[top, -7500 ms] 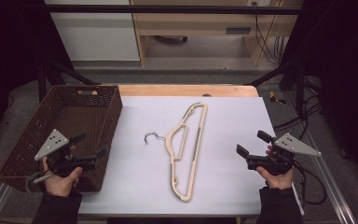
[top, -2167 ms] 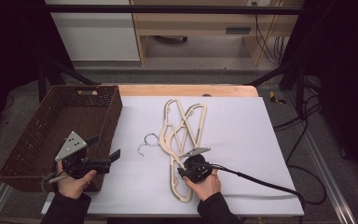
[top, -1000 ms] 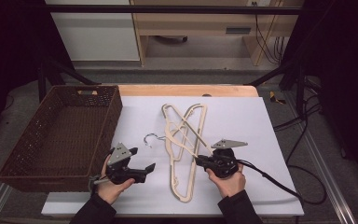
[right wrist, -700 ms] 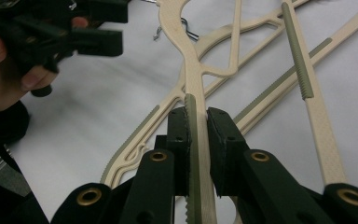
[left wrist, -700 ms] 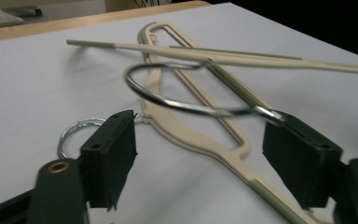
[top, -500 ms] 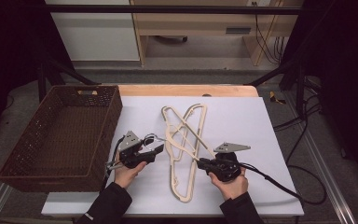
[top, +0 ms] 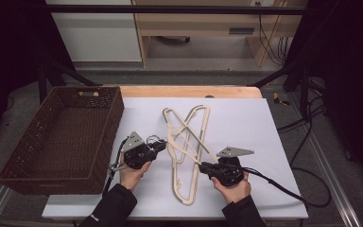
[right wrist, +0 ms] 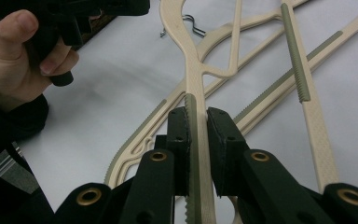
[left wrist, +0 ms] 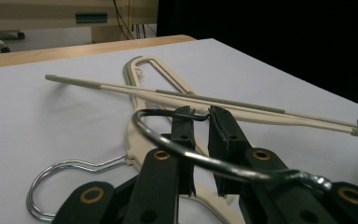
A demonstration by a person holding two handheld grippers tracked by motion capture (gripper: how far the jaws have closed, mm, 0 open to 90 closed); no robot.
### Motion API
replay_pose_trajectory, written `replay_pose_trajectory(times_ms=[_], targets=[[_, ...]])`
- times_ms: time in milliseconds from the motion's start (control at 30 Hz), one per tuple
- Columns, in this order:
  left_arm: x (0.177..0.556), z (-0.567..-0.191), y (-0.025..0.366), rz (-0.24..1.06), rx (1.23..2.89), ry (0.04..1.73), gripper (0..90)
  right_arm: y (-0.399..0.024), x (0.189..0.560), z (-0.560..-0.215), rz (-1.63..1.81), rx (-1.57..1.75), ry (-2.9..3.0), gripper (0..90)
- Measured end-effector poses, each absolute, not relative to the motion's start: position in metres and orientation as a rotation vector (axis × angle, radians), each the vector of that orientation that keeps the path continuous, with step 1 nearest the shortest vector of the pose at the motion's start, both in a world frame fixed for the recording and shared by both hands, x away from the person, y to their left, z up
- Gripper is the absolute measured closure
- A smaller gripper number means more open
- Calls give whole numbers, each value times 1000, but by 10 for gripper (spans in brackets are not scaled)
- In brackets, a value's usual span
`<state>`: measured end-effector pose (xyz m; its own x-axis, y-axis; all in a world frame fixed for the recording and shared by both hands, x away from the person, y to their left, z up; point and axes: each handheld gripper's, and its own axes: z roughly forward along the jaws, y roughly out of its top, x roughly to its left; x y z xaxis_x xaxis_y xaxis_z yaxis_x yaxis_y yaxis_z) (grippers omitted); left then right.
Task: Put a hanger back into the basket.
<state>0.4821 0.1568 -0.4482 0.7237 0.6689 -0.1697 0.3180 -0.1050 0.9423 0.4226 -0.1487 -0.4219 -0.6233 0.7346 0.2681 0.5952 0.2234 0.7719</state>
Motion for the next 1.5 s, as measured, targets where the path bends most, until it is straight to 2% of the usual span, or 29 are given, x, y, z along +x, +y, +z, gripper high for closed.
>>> replay_pose_trajectory(times_ms=[367,767,967,1033,1267,1400,1500], targets=[[478,-443,156,337,1690,761,871,-148,420,-428,1346,1281,2366,801],[471,-435,155,347,1699,714,883,-144,415,-436,1320,1242,2402,805],[471,-433,152,361,1692,704,846,-143,413,-438,1317,1229,2418,805],[471,-434,152,356,1700,701,874,-142,412,-439,1312,1228,2418,806],[468,-431,151,371,1713,705,882,-142,412,-440,1314,1231,2423,792],[466,-428,148,396,1731,701,883,-143,414,-436,1359,1170,2399,572],[464,-426,146,404,1736,709,882,-141,418,-429,1364,1070,2339,460]])
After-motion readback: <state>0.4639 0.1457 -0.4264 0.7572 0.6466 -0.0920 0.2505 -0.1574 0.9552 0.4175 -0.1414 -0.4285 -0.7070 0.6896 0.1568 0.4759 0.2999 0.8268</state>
